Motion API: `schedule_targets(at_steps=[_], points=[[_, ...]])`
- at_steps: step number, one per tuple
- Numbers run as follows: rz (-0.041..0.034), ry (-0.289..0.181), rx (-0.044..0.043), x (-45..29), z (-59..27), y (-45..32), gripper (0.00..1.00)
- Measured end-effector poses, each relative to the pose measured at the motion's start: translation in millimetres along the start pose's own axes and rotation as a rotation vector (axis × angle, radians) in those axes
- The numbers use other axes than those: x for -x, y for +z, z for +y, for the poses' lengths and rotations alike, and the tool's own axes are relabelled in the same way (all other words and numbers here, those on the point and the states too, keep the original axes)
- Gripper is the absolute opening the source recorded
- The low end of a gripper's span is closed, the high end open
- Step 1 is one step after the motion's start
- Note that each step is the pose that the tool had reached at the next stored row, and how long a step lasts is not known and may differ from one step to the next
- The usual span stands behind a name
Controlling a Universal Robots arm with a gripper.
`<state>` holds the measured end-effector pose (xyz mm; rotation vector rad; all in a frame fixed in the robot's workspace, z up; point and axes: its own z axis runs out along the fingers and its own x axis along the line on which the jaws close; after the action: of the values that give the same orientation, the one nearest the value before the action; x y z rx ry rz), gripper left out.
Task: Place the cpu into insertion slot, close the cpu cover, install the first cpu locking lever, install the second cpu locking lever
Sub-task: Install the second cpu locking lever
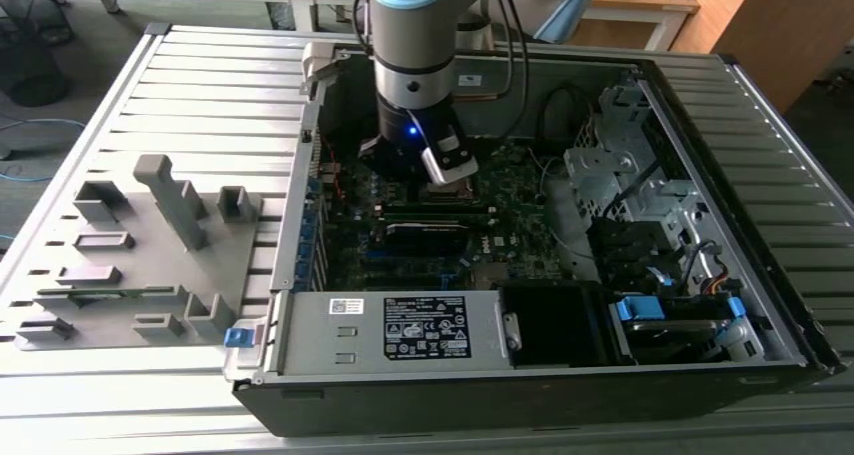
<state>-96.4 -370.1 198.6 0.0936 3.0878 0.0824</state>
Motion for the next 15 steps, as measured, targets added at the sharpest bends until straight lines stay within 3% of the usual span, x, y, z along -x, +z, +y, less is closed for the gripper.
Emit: schedule_targets(at_steps=[15], points=[[0.0000, 0.000, 0.0007, -4.6, -0.3, 0.5, 0.10]])
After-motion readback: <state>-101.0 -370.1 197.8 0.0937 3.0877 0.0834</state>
